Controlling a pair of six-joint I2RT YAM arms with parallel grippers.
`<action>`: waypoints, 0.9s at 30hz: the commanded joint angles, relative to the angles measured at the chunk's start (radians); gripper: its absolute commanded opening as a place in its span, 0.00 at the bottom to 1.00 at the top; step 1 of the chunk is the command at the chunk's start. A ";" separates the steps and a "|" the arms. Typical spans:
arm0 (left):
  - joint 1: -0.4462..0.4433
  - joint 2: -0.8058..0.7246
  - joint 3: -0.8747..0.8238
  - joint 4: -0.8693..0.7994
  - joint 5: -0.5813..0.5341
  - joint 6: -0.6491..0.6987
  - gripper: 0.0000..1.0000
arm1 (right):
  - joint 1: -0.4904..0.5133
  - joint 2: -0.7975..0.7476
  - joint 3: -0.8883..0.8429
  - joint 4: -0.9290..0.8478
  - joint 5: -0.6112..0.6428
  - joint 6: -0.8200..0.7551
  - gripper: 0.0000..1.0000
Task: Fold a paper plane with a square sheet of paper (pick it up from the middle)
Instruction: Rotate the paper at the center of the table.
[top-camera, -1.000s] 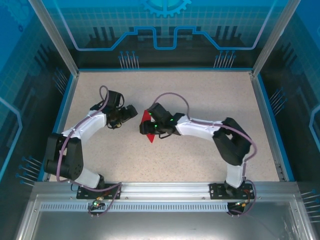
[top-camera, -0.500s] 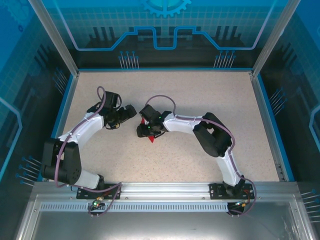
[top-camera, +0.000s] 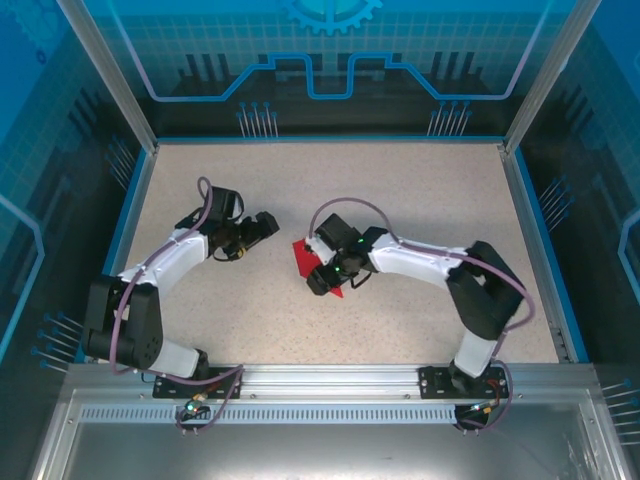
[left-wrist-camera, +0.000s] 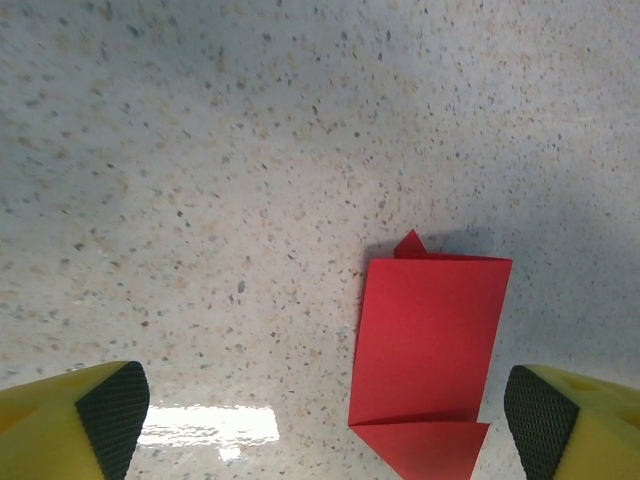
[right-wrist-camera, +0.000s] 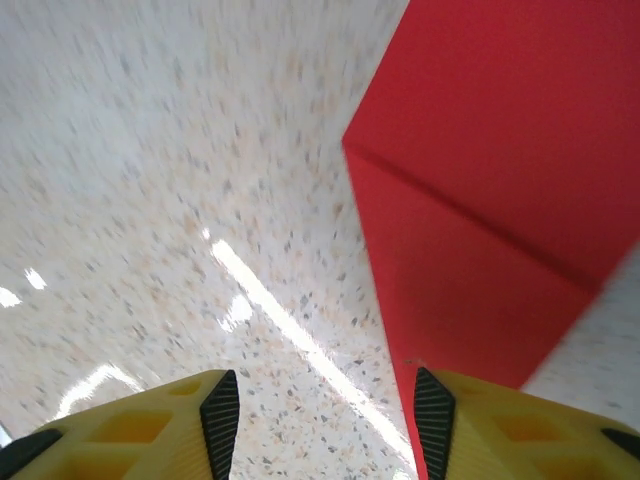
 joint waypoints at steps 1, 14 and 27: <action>-0.005 -0.026 -0.053 0.065 0.076 -0.065 0.95 | -0.016 -0.062 -0.065 0.142 0.064 0.276 0.53; -0.072 0.002 -0.141 0.227 0.180 -0.199 0.99 | -0.005 0.113 -0.105 0.346 0.151 0.689 0.48; -0.107 0.031 -0.113 0.194 0.171 -0.160 0.99 | -0.042 0.153 -0.119 0.150 0.102 0.195 0.47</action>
